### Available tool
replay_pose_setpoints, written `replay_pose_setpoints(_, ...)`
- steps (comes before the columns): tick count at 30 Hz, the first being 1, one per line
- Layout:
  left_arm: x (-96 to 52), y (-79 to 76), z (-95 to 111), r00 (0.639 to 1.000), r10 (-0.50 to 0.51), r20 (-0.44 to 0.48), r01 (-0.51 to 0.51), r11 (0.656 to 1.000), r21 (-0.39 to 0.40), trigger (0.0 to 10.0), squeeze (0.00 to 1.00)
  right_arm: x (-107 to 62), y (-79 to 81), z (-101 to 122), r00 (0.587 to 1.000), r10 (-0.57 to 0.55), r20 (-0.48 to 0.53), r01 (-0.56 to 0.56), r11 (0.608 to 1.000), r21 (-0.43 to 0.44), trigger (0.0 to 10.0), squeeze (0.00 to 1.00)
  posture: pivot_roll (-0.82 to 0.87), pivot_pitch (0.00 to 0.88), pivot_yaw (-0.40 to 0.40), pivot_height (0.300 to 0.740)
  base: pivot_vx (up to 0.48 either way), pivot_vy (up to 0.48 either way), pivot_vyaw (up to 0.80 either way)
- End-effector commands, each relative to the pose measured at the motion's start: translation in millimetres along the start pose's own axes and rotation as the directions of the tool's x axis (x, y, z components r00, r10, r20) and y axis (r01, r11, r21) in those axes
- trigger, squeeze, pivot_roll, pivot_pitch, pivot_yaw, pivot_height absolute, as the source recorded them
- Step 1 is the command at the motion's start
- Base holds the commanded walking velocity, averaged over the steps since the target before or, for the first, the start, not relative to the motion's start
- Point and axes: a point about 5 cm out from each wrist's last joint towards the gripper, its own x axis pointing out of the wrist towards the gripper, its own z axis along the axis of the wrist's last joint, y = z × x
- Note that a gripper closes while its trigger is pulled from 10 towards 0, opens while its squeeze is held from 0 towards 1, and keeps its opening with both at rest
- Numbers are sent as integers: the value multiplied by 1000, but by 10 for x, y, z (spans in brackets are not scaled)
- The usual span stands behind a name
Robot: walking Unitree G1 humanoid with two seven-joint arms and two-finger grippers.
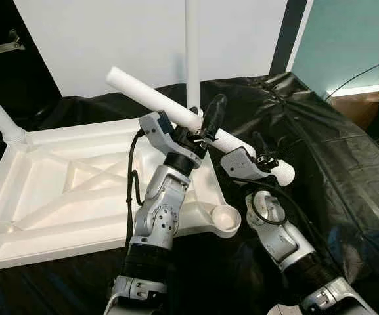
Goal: Building children table
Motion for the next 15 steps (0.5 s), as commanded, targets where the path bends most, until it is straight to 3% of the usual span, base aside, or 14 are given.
replay_pose_setpoints(1,19,-73,-5,998,-60,17,60,998,-20,0,1000,21,-9,42,999,-14,31,14,1000,-4,10000,0,-93,24,38,740,0,0,0)
replay_pose_setpoints(7,30,-83,-13,997,-74,15,74,997,-26,0,1000,41,-4,11,999,-27,23,27,1000,-3,10000,0,-99,22,42,740,0,0,0)
replay_pose_setpoints(8,31,-81,-14,997,-77,14,78,997,-27,0,957,49,2,20,999,-28,27,28,1000,-3,10000,0,-99,21,44,740,0,0,0)
replay_pose_setpoints(12,32,-80,-14,997,-78,13,79,997,-27,0,941,52,5,26,999,-29,28,29,1000,-3,10000,0,-99,21,44,740,0,0,0)
replay_pose_setpoints(13,33,-80,-14,997,-80,13,80,996,-28,0,808,56,10,37,999,-28,33,28,1000,-4,10000,0,-98,20,45,740,0,0,0)
replay_pose_setpoints(15,33,-80,-14,997,-80,13,80,996,-28,0,808,56,10,37,999,-28,33,28,1000,-4,10000,0,-98,20,45,740,0,0,0)
